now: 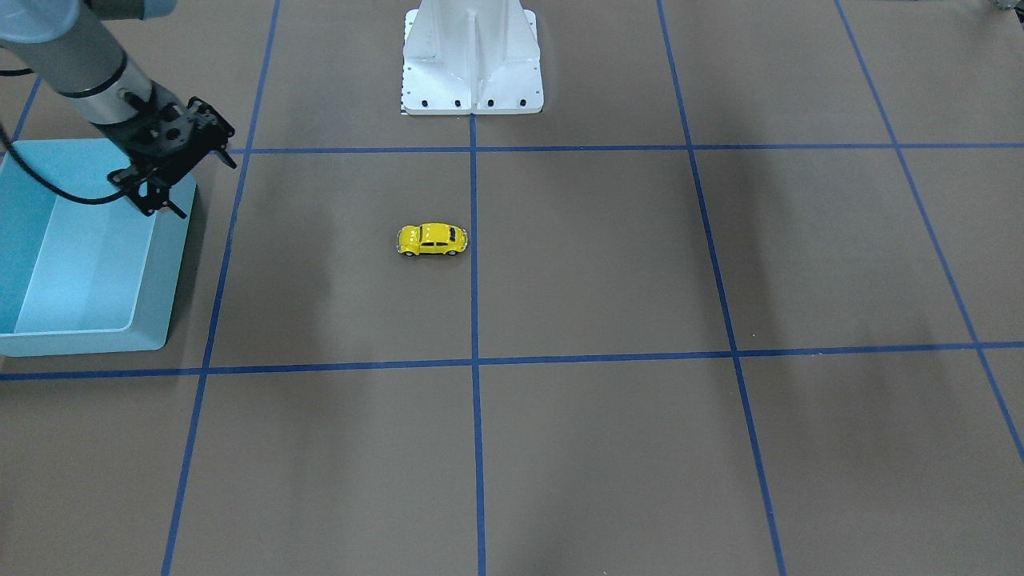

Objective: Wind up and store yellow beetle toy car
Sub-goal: 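Reach the right gripper over the yellow car at the table center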

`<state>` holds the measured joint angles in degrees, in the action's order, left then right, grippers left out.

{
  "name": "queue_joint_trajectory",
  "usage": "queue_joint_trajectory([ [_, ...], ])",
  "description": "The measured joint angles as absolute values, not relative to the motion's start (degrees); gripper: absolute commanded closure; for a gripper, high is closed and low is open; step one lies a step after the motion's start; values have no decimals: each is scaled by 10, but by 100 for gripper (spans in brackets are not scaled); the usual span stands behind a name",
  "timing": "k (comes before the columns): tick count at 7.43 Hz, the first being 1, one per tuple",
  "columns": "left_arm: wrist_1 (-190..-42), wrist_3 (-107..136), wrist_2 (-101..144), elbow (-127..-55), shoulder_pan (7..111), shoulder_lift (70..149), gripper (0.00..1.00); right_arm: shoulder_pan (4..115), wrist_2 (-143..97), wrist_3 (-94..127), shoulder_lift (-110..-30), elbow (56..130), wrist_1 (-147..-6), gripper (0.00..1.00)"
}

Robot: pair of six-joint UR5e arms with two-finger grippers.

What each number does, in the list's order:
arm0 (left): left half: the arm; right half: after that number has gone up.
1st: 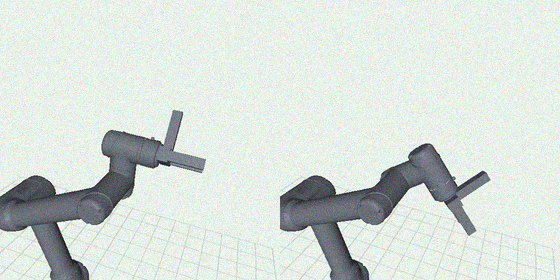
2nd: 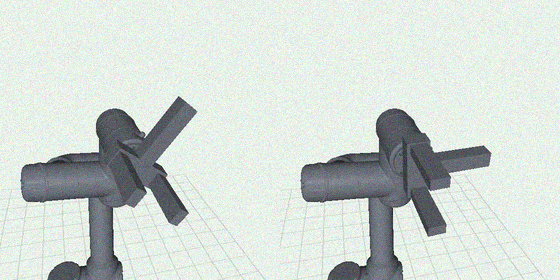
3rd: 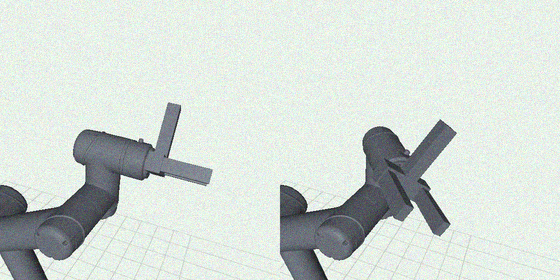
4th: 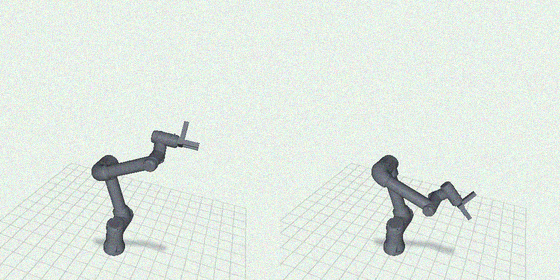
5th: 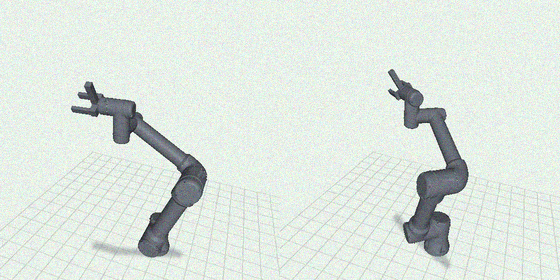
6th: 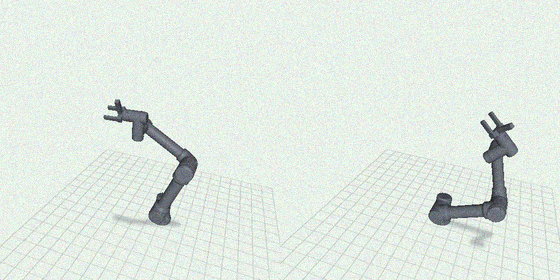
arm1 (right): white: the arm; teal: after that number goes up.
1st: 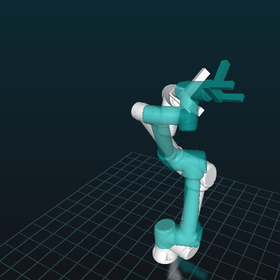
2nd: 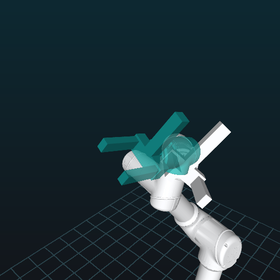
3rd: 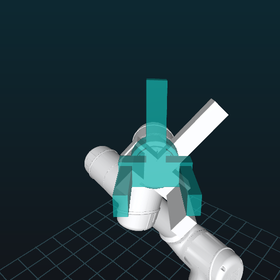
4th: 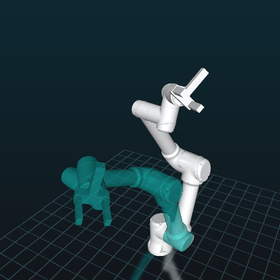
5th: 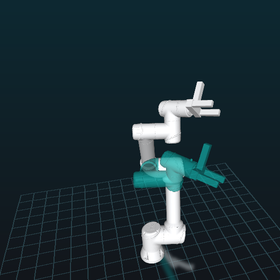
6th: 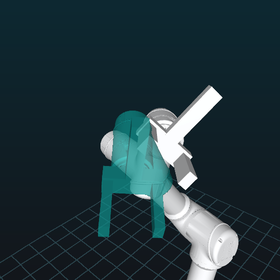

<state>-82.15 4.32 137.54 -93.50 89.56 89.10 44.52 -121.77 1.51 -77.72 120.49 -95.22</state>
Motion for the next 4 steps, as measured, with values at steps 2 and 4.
queue_joint_trajectory([
  [2,-822,38,1375,-932,896,887,0,382,-1126,17,-659,1185,-1043,0],
  [4,-823,35,1373,-929,896,885,0,349,-1082,20,-608,1148,-1044,0],
])
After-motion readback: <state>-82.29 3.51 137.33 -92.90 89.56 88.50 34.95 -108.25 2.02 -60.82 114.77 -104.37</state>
